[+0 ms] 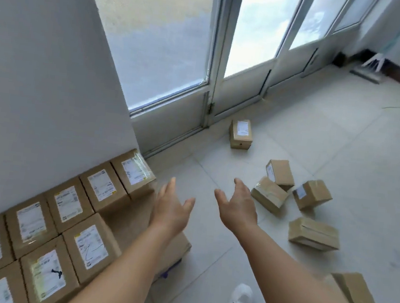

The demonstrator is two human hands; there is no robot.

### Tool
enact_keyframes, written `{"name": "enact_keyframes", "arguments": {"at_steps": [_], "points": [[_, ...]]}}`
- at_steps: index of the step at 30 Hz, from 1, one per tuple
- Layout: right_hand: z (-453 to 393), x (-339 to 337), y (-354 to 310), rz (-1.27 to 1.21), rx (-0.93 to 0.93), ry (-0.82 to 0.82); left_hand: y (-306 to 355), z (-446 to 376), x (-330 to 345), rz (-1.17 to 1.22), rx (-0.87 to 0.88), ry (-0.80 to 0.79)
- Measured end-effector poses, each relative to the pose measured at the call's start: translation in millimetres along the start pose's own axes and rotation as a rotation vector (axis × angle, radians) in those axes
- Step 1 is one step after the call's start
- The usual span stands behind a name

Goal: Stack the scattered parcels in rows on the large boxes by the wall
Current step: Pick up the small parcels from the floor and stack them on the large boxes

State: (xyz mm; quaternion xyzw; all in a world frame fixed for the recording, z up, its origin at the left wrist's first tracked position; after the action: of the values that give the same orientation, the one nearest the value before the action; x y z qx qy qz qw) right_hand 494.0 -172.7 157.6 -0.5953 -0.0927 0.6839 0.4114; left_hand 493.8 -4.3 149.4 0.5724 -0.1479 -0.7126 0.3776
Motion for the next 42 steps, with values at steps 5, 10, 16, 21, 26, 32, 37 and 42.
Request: {"name": "enact_keyframes", "arguments": {"at_steps": [5, 10, 16, 21, 26, 32, 37, 42], "points": [[-49.3, -57.7, 54.2, -0.056, 0.105, 0.047, 74.3, -10.9, 65.8, -0.063, 0.056, -0.061], [-106.7, -109.3, 101.4, -0.081, 0.171, 0.066, 138.6, -26.7, 126.8, -0.105, 0.072, -0.096], [-176.8, -147.6, 135.1, -0.036, 0.173, 0.073, 191.4, -60.3, 178.4, -0.106, 0.063, -0.111], [-227.4, -155.3, 149.0, -0.046, 0.211, 0.049, 212.5, -99.5, 206.7, -0.137, 0.046, -0.133], [-288.1, -148.8, 156.5, -0.039, 0.258, 0.053, 226.0, -158.4, 232.4, -0.137, 0.022, -0.155], [-377.5, -130.6, 146.1, -0.017, 0.262, 0.035, 242.3, -245.2, 264.1, -0.09, -0.018, -0.196], [-464.8, -93.3, 135.2, -0.027, 0.241, 0.017, 243.9, -332.6, 291.4, -0.076, -0.049, -0.203], [-544.0, -42.6, 141.1, -0.043, 0.243, -0.019, 233.3, -409.9, 324.6, -0.036, -0.097, -0.189]]}}
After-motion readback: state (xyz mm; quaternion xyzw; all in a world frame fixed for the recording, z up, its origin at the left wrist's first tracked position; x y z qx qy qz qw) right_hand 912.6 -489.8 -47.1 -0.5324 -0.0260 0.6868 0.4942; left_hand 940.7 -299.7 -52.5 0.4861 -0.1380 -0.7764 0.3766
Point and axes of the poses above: each hand's wrist, its own z-axis away from the middle knuckle, its own x-axis out of the palm, y = z × x, the point moved 5 cm from there along -z, towards the middle knuckle, and after that the axes turned 8 degrees about y, right-handed, at the moved point
